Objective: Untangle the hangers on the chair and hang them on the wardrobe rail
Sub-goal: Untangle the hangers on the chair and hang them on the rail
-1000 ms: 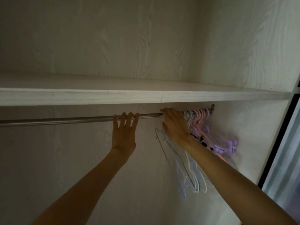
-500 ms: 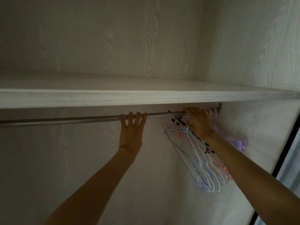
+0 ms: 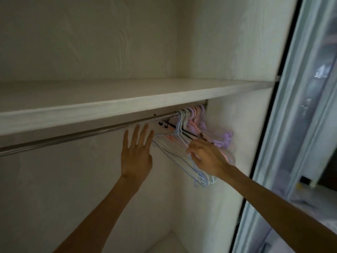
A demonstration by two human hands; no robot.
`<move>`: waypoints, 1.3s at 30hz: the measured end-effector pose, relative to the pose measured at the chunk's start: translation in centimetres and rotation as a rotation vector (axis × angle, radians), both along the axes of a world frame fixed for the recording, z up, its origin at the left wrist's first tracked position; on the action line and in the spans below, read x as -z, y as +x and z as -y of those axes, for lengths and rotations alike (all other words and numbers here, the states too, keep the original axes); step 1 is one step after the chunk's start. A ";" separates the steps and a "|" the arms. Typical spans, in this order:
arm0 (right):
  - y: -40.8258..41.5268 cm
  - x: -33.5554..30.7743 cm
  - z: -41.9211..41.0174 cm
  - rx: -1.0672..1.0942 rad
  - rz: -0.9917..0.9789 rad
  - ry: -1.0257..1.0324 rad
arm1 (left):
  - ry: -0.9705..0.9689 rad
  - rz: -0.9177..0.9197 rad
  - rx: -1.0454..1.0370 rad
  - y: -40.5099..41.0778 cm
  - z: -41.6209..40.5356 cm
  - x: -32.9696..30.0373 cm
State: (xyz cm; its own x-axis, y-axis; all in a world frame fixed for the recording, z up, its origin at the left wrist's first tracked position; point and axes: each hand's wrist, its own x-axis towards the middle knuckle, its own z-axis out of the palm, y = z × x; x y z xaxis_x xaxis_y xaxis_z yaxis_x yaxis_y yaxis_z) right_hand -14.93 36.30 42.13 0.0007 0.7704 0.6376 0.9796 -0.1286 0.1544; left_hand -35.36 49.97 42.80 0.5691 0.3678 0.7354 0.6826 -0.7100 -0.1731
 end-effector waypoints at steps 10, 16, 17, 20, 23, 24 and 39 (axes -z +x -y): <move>-1.1 9.2 19.4 0.284 -0.350 -0.500 | -0.580 -0.303 0.124 6.4 17.2 8.2; 1.7 16.0 35.3 0.500 -0.567 -0.596 | -0.855 -0.456 0.253 10.6 29.2 16.0; 2.1 17.0 38.4 0.539 -0.607 -0.617 | -0.878 -0.492 0.267 11.5 31.4 17.1; 3.7 20.4 46.2 0.670 -0.744 -0.661 | -0.944 -0.570 0.294 14.1 36.8 20.1; 5.6 23.3 52.5 0.785 -0.862 -0.682 | -0.983 -0.637 0.309 17.4 41.2 22.4; 6.2 24.0 53.7 0.811 -0.894 -0.679 | -0.991 -0.655 0.313 18.3 42.0 23.3; 18.2 41.0 58.2 0.999 -1.293 -0.752 | -1.251 -0.819 0.288 34.1 43.9 43.4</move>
State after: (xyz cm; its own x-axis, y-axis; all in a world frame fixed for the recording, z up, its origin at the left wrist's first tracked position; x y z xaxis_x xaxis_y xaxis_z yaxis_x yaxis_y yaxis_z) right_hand 3.28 -21.94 1.10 0.7609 0.2613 -0.5939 0.1186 -0.9559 -0.2685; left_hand -1.30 6.11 -0.62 0.8116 0.3042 -0.4988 0.5172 -0.7710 0.3715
